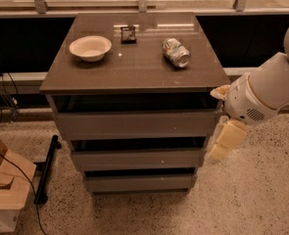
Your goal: Open top drawer
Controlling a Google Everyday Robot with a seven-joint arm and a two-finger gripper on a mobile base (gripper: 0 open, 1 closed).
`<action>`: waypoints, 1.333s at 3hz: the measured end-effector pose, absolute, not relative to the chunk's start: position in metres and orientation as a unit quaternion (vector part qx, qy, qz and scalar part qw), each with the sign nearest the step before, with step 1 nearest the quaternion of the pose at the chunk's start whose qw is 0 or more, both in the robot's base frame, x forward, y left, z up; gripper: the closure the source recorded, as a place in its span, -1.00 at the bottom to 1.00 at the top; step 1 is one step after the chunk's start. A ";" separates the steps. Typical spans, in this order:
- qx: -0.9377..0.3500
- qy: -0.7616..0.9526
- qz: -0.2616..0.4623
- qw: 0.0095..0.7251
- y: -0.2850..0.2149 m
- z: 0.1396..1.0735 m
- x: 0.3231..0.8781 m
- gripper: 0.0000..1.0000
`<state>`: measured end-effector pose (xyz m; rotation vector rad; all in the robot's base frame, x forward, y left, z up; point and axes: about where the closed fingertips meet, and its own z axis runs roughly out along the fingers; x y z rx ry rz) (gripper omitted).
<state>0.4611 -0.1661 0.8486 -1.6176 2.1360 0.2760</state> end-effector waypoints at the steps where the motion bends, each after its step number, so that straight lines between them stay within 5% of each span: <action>1: -0.575 0.779 0.097 0.230 -0.158 0.841 0.468 -1.00; 4: -0.522 0.797 0.116 0.281 -0.123 0.757 0.547 -1.00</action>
Offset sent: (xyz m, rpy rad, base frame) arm 0.0727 0.0570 -0.0657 0.1047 -0.1114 -0.0973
